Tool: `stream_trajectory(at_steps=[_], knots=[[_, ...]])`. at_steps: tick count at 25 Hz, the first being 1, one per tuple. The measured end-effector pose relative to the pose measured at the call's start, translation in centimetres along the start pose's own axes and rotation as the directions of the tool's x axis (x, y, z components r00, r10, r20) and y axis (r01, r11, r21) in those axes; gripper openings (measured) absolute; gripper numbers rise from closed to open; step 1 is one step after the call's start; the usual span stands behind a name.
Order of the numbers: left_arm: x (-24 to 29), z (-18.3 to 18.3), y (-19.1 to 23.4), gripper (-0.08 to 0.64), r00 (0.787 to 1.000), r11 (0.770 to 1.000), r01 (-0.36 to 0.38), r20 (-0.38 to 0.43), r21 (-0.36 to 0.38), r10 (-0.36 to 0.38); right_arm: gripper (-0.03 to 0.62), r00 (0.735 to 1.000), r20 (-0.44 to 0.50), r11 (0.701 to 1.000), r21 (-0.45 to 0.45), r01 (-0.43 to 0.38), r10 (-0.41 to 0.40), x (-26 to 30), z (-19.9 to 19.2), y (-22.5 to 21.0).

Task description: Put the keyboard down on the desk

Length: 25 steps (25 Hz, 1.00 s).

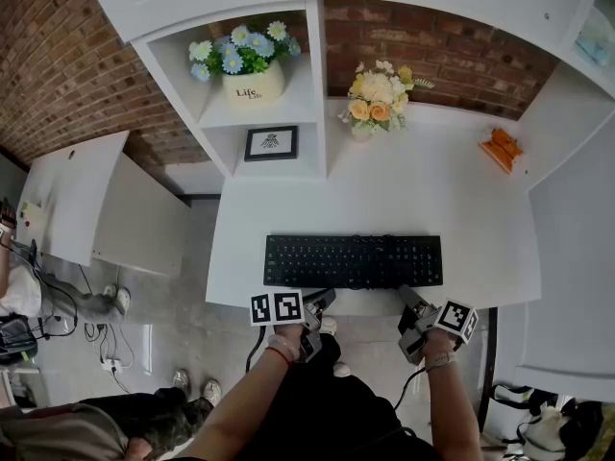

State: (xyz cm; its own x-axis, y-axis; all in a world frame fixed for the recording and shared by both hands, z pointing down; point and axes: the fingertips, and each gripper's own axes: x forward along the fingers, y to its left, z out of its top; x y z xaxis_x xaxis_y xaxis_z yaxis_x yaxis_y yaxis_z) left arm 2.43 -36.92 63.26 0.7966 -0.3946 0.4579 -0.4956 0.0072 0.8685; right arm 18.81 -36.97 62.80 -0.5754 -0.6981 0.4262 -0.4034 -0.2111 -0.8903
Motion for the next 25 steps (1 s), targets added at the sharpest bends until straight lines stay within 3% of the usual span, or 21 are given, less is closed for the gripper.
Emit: stream_trajectory(at_steps=[4,6,8,10,14,19,23,25], knots=[[-1.2,1.1,-0.3,0.002,0.999,0.998,-0.005,0.05,0.07,0.001,0.043,0.998,-0.052,0.991,-0.13,0.023,-0.03,-0.5,-0.4,0.3],[-1.9,2.1,-0.8,0.002,0.995,0.99,0.0,0.1,0.142,-0.014,0.003,1.0,-0.012,0.977,-0.215,-0.002,-0.001,-0.9,0.5,1.3],[-2.9,3.2,-1.1,0.002,0.989,0.966,-0.034,0.147,0.258,-0.004,-0.003,0.996,0.056,0.947,-0.318,-0.047,0.068,-1.6,1.9,2.8],[-3.9,4.3,-1.4,0.002,0.982,0.924,-0.086,0.188,0.373,0.015,-0.003,0.985,0.118,0.893,-0.446,-0.062,0.127,-2.4,3.5,4.5],[-6.2,6.8,-3.0,0.002,0.955,0.831,-0.167,0.296,0.53,0.004,-0.003,0.96,0.207,0.73,-0.683,0.006,0.186,-4.3,5.4,7.7],[-9.3,9.1,-5.9,0.002,0.906,0.724,-0.25,0.42,0.643,-0.061,-0.003,0.931,0.259,0.55,-0.832,0.079,0.258,-6.4,6.2,11.3],[-11.2,10.7,-8.4,0.002,0.865,0.667,-0.299,0.489,0.682,-0.112,-0.003,0.901,0.31,0.483,-0.865,0.135,0.302,-8.1,7.2,14.1],[-12.1,11.3,-9.4,0.002,0.846,0.653,-0.316,0.516,0.688,-0.135,-0.003,0.892,0.324,0.448,-0.879,0.161,0.316,-8.9,7.6,15.2]])
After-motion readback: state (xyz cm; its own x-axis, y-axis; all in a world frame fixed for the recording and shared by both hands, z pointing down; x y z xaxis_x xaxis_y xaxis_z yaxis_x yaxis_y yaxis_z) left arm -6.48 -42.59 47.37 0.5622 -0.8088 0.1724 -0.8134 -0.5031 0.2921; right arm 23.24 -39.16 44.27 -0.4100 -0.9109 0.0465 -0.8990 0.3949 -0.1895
